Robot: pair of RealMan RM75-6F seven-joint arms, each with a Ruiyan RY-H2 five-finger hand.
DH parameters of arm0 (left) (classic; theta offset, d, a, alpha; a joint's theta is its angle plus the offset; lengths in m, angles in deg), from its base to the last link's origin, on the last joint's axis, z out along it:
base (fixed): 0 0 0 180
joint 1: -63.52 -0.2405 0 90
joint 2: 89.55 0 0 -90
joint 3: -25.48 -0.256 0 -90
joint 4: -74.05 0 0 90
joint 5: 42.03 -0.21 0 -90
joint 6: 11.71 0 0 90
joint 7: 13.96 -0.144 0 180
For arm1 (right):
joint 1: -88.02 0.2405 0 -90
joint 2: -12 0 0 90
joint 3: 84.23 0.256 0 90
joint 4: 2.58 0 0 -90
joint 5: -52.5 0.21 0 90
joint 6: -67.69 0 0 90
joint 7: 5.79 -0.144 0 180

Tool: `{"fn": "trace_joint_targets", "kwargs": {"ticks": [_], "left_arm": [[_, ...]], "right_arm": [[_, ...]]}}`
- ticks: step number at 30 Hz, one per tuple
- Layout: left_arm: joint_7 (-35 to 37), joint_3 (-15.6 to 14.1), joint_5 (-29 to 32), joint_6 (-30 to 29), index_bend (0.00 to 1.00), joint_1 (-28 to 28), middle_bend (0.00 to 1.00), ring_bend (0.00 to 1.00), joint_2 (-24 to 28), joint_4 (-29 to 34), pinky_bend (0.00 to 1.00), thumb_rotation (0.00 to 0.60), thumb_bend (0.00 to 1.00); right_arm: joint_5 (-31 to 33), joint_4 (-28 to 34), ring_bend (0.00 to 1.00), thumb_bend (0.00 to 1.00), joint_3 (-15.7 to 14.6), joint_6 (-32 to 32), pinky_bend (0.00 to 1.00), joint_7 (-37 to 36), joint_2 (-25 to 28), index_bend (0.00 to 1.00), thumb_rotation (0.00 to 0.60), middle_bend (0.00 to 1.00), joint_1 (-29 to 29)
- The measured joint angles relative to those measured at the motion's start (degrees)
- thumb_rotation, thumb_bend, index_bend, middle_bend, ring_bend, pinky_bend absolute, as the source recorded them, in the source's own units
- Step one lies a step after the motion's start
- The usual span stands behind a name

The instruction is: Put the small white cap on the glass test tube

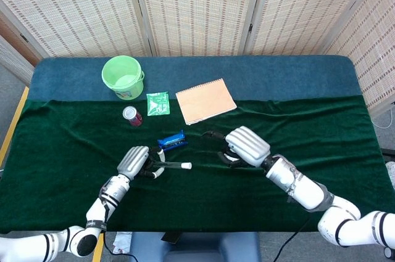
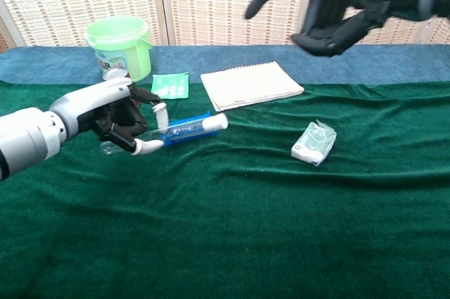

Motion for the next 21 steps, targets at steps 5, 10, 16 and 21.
{"fn": "trace_joint_targets", "kwargs": {"ticks": [5, 10, 16, 21], "left_arm": [[-7.3, -2.0, -0.7, -1.6, 0.74, -0.5, 1.0, 0.91, -0.8, -4.9, 0.92, 0.6, 0.6], [-13.2, -2.6, 1.3, -1.2, 0.67, -0.4, 1.0, 0.9, -1.6, -7.0, 0.91, 0.6, 0.6], [-18.9, -2.2, 4.5, -0.7, 0.52, 0.2, 0.99, 0.88, -2.3, -6.9, 0.89, 0.6, 0.6], [-23.0, -2.0, 7.3, -0.2, 0.42, 0.6, 0.97, 0.86, -2.4, -5.9, 0.88, 0.6, 0.6]], "right_arm": [[0.7, -0.3, 1.0, 0.62, -1.1, -2.8, 1.0, 3.0, 1.8, 0.19, 0.6, 0.99, -3.0], [1.6, -1.2, 1.0, 0.62, -2.1, -4.3, 1.0, 5.5, 2.4, 0.19, 0.6, 0.99, -5.2], [3.0, -2.9, 1.0, 0.62, -2.8, -5.7, 1.0, 6.2, 2.4, 0.19, 0.6, 0.99, -7.6], [3.8, -4.2, 1.0, 0.62, -3.3, -6.0, 1.0, 5.9, 2.4, 0.19, 0.6, 0.99, -8.9]]}}
